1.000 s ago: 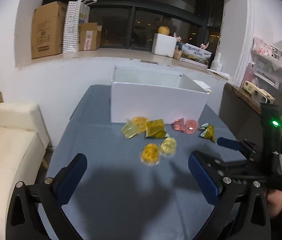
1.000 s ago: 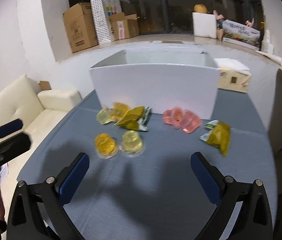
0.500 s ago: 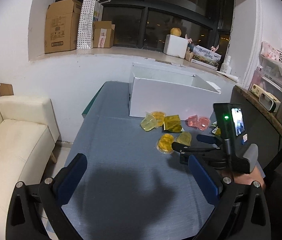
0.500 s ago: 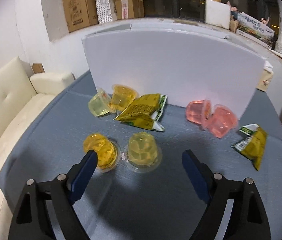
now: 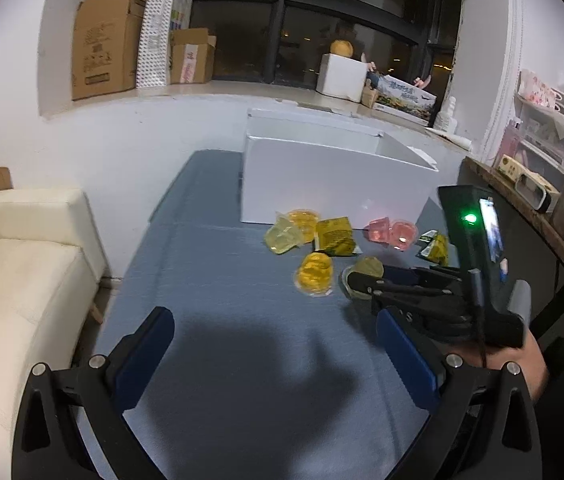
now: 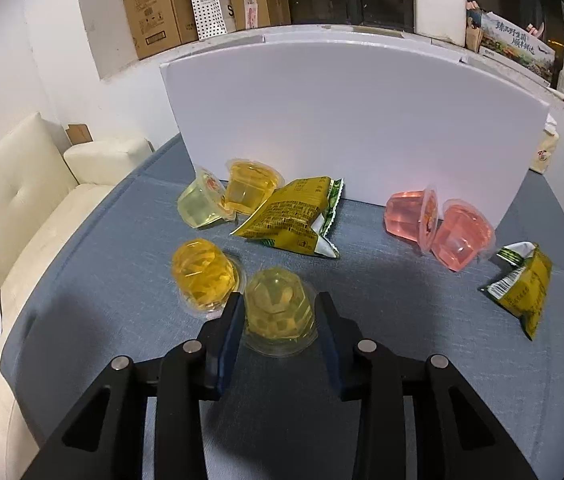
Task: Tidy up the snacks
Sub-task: 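Reach the right gripper to a pale yellow jelly cup and grasp it, then grasp an amber jelly cup with the left gripper while the right lifts its cup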
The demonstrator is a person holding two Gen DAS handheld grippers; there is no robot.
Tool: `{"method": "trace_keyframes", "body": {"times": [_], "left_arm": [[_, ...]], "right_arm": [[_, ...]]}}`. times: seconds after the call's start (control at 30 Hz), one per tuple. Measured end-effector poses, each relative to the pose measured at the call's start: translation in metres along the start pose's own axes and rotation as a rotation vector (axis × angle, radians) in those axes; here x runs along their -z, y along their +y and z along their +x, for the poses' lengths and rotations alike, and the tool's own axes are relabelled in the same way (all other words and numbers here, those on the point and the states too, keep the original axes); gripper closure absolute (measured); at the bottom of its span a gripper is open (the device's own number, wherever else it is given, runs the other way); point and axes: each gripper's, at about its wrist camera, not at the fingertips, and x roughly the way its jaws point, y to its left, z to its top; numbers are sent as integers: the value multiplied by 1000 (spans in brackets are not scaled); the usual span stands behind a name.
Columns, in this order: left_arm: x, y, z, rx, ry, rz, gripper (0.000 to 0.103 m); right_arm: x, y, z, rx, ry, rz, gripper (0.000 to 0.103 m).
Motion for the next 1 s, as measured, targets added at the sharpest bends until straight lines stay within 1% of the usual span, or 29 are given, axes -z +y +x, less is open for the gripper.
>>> {"method": "trace_keyframes", "body": {"times": [0.1,0.17,0.37,0.4,0.47,0.53,0.57,0.6,0.63,0.67,0.7,0.73,0.77,0.8,0.9,0.93,0.97,1.0], "left_arm": [[-6,-8,21,-4,31,13,0],[-8,-14,36,7,47,23,0],[-20,-33,84,10,85,52,0],[-22,-36,91,5,91,60,0],[-26,-43,106,6,103,70,0],[-28,-44,121,9,125,59,1],[-29,-45,129,14,144,58,4],[-30,-46,136,13,159,62,16],[-29,-46,142,7,177,63,30],[-28,-47,147,4,196,63,35],[-27,-46,150,12,208,64,42],[-25,-47,153,20,217,67,47],[-23,-48,153,10,213,79,50],[-23,-50,153,-1,208,90,55],[-23,-50,153,6,211,87,56],[-23,-49,154,7,212,87,58],[-23,-49,154,7,211,90,60],[-23,-49,155,5,209,93,63]], "right_arm": [[3,-5,-17,21,-13,-8,64],[8,-10,-29,36,-21,-14,64],[28,-40,-74,54,-62,53,64],[32,-44,-81,60,-68,65,67],[38,-55,-94,73,-78,89,67],[41,-60,-99,90,-83,93,68],[42,-64,-98,88,-75,93,69],[44,-67,-96,82,-63,98,72],[45,-71,-94,78,-54,109,73],[47,-72,-93,76,-52,118,92],[48,-73,-92,74,-55,128,101],[50,-75,-93,75,-61,135,101],[51,-76,-92,72,-57,134,101],[52,-77,-89,73,-50,134,101],[56,-81,-86,58,-51,165,101],[57,-84,-88,60,-60,181,101],[58,-85,-90,58,-69,194,92],[57,-86,-92,59,-75,198,85]]}}
